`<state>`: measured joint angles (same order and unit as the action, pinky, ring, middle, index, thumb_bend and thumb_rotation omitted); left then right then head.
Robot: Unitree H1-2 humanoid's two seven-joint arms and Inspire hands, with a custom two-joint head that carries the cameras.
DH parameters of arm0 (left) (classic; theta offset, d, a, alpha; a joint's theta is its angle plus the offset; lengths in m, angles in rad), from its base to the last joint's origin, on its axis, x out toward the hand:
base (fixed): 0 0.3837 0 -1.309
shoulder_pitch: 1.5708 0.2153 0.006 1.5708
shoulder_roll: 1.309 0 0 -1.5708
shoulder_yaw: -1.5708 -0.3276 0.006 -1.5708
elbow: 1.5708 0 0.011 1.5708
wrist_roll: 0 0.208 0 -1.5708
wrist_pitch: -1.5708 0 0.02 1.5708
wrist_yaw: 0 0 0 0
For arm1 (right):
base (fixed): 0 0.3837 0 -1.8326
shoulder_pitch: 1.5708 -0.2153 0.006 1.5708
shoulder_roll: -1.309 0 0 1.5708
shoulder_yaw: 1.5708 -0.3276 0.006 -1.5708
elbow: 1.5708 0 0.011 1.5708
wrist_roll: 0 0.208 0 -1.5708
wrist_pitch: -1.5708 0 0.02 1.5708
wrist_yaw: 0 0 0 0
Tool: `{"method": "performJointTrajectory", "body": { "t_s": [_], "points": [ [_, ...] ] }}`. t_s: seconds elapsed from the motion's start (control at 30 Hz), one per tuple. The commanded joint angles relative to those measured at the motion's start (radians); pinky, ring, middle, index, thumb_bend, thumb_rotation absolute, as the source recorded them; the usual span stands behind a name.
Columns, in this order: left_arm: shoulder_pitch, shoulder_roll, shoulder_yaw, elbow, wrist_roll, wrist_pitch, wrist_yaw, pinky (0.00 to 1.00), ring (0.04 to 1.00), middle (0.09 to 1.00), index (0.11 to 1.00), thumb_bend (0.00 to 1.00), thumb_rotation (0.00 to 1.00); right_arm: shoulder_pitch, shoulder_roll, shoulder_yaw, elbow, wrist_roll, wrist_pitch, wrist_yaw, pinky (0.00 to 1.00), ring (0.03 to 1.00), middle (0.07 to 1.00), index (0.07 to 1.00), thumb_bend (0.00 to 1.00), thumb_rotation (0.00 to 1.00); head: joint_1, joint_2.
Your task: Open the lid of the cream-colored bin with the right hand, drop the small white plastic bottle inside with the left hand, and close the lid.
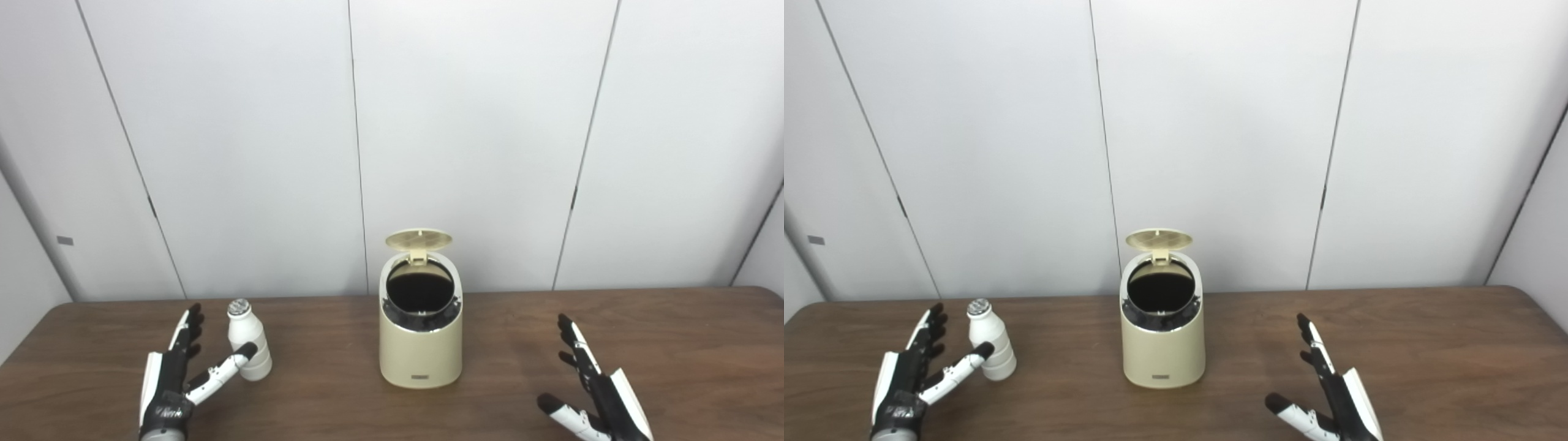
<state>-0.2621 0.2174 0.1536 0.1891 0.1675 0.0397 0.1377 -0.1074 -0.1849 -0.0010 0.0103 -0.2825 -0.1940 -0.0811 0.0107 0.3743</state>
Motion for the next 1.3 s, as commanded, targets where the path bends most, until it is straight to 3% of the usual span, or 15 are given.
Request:
{"method": "performJointTrajectory", "body": {
  "t_s": [0.0, 0.13, 0.27, 0.4, 0.5, 0.87, 1.0, 1.27],
  "points": [
    [-0.048, 0.025, -0.012, 0.000, 0.012, -0.014, -0.005, 0.78, 0.870, 0.912, 0.961, 1.00, 0.46, -0.019, -0.005, -0.008, -0.035, 0.007, -0.018, -0.004, 0.91, 0.974, 0.983, 0.993, 1.00, 0.83, 0.001, 0.000],
    [-0.056, 0.023, -0.021, 0.035, -0.016, -0.030, -0.020, 0.80, 0.885, 0.918, 0.957, 1.00, 0.44, -0.019, -0.005, -0.008, -0.034, 0.000, -0.016, -0.005, 0.92, 0.977, 0.981, 0.992, 1.00, 0.83, 0.000, -0.002],
    [-0.063, 0.028, -0.048, 0.053, 0.025, -0.031, -0.004, 0.77, 0.867, 0.905, 0.940, 1.00, 0.46, -0.020, -0.004, -0.008, -0.032, 0.001, -0.013, -0.005, 0.90, 0.972, 0.979, 0.991, 1.00, 0.83, 0.001, -0.003],
    [-0.089, 0.026, -0.051, 0.092, 0.025, -0.041, 0.012, 0.69, 0.819, 0.880, 0.940, 1.00, 0.42, -0.017, -0.006, -0.009, -0.026, -0.001, -0.013, -0.005, 0.90, 0.973, 0.979, 0.991, 1.00, 0.84, 0.000, -0.005],
    [-0.114, 0.023, -0.044, 0.127, 0.015, -0.044, 0.023, 0.69, 0.817, 0.879, 0.936, 1.00, 0.38, -0.013, -0.010, -0.010, -0.026, 0.005, -0.019, -0.003, 0.87, 0.968, 0.978, 0.991, 1.00, 0.84, -0.002, -0.002],
    [-0.202, 0.029, -0.063, 0.272, 0.012, -0.065, 0.034, 0.82, 0.884, 0.902, 0.934, 1.00, 0.33, -0.003, -0.006, -0.015, -0.028, 0.004, -0.018, -0.005, 0.90, 0.962, 0.975, 0.984, 1.00, 0.84, -0.011, -0.001],
    [-0.232, 0.036, -0.077, 0.321, 0.017, -0.085, 0.030, 0.83, 0.892, 0.904, 0.931, 1.00, 0.30, 0.000, 0.001, -0.013, -0.046, -0.003, 0.000, -0.005, 0.89, 0.959, 0.972, 0.982, 1.00, 0.84, -0.015, -0.002],
    [-0.246, 0.026, -0.104, 0.307, -0.022, -0.087, -0.024, 0.86, 0.907, 0.903, 0.928, 1.00, 0.30, -0.001, -0.001, -0.013, -0.045, -0.013, 0.000, -0.007, 0.89, 0.954, 0.971, 0.982, 1.00, 0.85, -0.016, -0.002]
  ]
}}
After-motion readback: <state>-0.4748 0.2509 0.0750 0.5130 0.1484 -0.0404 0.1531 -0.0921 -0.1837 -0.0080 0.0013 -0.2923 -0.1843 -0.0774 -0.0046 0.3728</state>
